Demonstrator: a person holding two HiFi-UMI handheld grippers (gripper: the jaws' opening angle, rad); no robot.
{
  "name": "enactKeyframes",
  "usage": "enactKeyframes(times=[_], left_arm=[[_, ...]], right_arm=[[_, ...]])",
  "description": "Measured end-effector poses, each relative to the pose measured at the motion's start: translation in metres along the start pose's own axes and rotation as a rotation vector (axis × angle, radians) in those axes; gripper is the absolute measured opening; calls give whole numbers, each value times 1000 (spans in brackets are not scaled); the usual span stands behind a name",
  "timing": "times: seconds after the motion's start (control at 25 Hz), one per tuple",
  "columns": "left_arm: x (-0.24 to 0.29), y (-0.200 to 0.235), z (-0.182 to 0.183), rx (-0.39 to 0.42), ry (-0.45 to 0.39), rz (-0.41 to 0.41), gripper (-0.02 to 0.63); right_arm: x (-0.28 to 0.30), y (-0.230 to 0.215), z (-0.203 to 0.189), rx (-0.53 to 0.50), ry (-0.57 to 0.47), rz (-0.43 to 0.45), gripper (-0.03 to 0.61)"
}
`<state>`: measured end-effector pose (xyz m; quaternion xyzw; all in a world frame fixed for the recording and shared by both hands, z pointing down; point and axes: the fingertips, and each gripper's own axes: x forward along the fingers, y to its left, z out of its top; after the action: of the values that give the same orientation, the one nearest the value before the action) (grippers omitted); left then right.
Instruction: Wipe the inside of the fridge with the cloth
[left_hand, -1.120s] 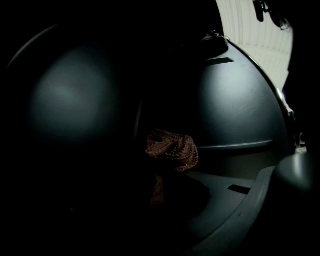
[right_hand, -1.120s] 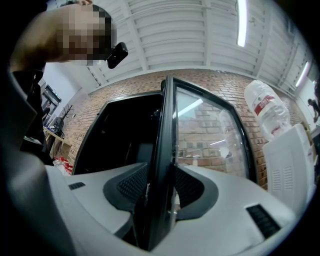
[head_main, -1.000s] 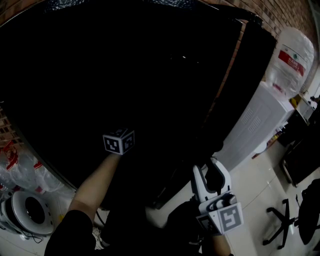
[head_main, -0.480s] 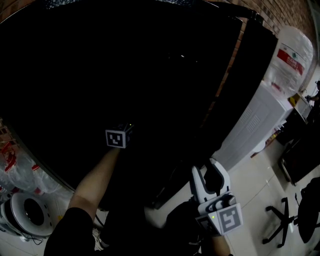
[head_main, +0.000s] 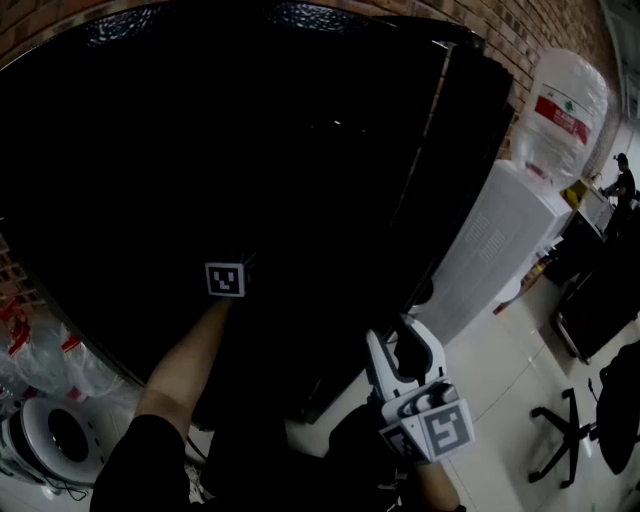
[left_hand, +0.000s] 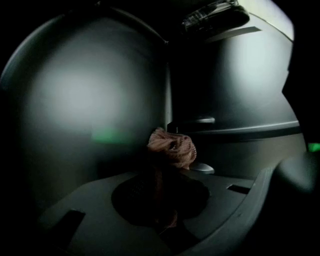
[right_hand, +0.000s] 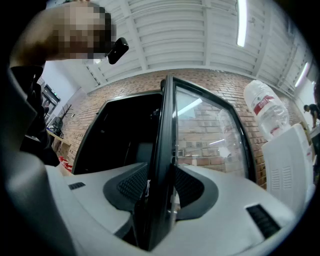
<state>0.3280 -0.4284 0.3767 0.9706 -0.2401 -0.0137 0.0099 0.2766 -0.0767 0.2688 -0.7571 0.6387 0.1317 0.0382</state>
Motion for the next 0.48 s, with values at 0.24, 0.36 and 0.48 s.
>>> enactKeyframes(times=[0.24, 0.36, 0.48], left_arm=[[-50, 1, 22, -21, -97, 24, 45], [-74, -9, 46, -95, -190, -22, 46], [-107, -33, 62, -138, -243, -140, 46]], right_arm=[[-5, 5, -2, -24, 15, -12, 170], [-1, 2, -2, -74, 1, -21, 170], [0, 4, 0, -74, -20, 8, 170]])
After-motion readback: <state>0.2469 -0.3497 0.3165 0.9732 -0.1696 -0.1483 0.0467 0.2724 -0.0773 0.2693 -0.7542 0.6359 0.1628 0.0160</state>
